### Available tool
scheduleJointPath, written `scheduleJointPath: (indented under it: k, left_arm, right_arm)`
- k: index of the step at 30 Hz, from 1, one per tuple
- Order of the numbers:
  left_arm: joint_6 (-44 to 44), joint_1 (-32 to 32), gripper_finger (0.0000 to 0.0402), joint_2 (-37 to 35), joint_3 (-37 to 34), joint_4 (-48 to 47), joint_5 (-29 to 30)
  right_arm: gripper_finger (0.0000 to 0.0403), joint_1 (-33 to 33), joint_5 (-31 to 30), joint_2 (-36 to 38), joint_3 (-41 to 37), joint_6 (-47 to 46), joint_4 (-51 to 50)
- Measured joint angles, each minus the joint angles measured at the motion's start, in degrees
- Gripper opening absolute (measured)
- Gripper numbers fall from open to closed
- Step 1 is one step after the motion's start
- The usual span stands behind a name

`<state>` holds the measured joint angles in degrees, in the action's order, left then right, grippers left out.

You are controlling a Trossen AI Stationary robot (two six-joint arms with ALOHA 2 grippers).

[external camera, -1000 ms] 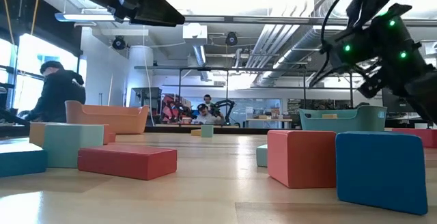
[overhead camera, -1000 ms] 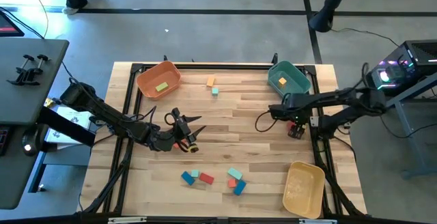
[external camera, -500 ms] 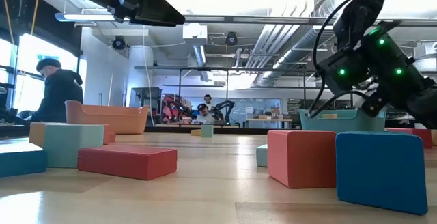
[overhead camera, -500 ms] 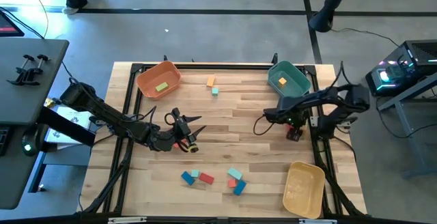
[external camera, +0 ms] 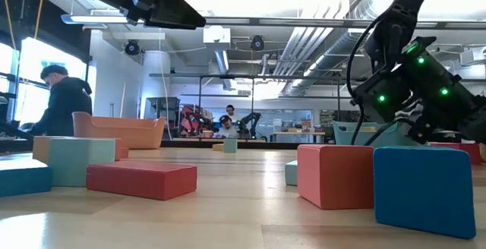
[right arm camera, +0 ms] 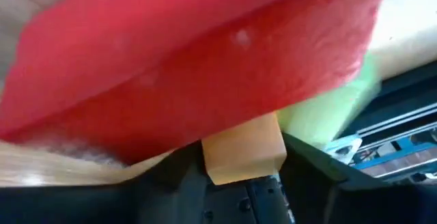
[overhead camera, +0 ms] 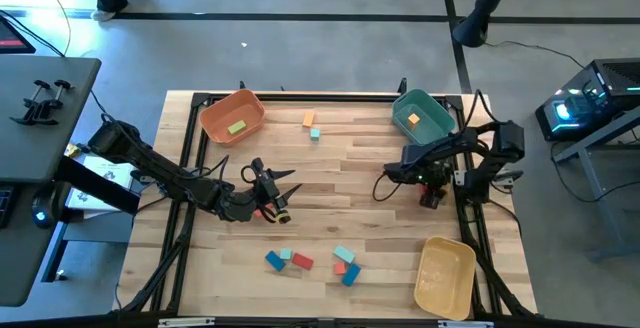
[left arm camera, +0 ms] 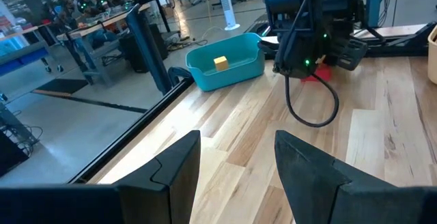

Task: Sort blocks by size
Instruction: Put the yellow cube block into the yellow bin

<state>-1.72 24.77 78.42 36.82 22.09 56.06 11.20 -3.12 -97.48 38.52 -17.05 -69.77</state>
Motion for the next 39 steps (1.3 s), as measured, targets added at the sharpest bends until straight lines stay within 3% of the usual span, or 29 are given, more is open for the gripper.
scheduleJointPath:
  k: [2, 11, 20, 25, 34, 39]
  left_arm:
    - [-0.01, 0.0, 0.0174, 0.01, 0.0, 0.0, 0.01]
    - [0.0, 0.0, 0.0174, 0.01, 0.0, 0.3, 0.03]
    - [-0.02, 0.0, 0.0174, 0.0, 0.0, 0.34, 0.03]
    - [-0.17, 0.04, 0.0174, 0.01, 0.0, 0.07, 0.03]
    - [0.3, 0.0, 0.0174, -0.01, 0.0, 0.07, 0.01]
    - [0.33, 0.0, 0.0174, 0.0, 0.0, 0.61, 0.02]
  right_arm:
    - [0.0129, 0.0, -0.55, 0.24, 0.38, -0.53, -0.54]
    - [0.013, -0.79, -7.58, 4.96, 10.01, -5.45, -11.4]
    - [0.013, -6.72, -13.22, 13.65, 23.22, -10.99, -17.7]
    - [0.013, -11.64, -12.4, 18.47, 25.57, -10.95, -11.82]
    - [0.013, -20.29, -10.1, 23.79, 19.57, -11.59, 0.31]
    - [0.013, -26.5, -1.23, 23.75, 19.1, -13.2, 0.99]
